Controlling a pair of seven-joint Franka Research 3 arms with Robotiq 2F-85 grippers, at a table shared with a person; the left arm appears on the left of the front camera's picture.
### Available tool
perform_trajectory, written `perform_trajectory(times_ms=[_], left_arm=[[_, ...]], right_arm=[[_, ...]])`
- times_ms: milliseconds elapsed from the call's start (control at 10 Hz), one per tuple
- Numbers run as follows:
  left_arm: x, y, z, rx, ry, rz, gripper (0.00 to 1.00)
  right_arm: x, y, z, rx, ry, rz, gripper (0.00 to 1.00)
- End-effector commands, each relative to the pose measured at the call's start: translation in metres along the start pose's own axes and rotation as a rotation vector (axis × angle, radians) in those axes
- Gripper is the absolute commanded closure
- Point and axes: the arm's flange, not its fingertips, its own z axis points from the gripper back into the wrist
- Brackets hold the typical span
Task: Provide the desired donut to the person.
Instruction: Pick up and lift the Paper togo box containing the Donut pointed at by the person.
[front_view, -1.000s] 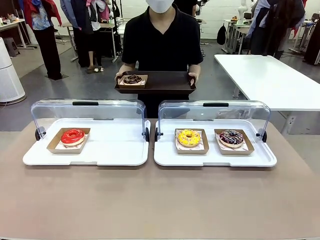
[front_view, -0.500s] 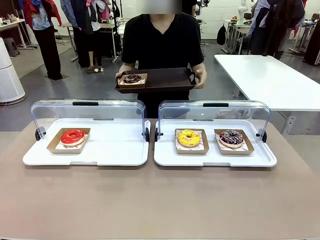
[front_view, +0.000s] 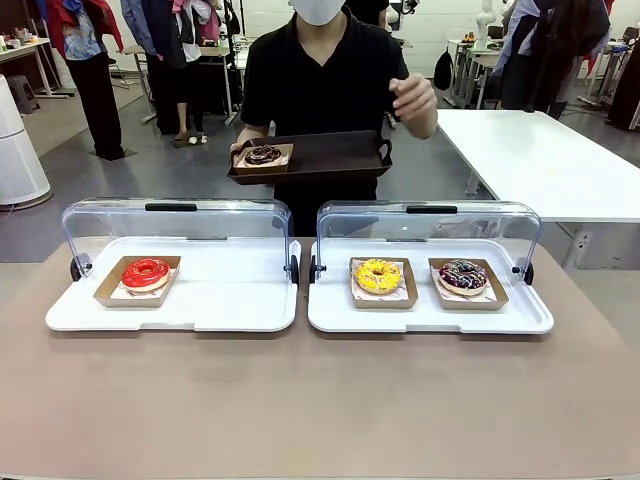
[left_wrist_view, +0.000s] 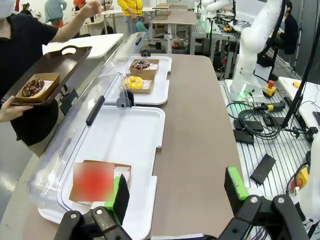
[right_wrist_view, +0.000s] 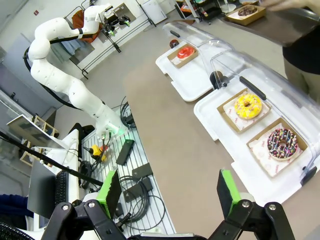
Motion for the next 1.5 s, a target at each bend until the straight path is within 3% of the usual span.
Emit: perform_trajectory(times_ms=[0,1300,1400], left_arm=[[-0.001,-0.001,-0.001,0.008,-0.007,-0.010,0.00],[-0.001,-0.001,-0.001,0.008,-0.007,-0.010,0.00],[-0.001,-0.001,-0.001,0.008,-0.007,-0.010,0.00]], right_arm=[[0.001,0.000,-0.001,0.011,-0.009,0.011,0.00],[0.000,0.000,0.000,0.000,0.000,0.000,0.00],[0.021,0.003,-0.028,0.002,0.132,0.025,0.00]])
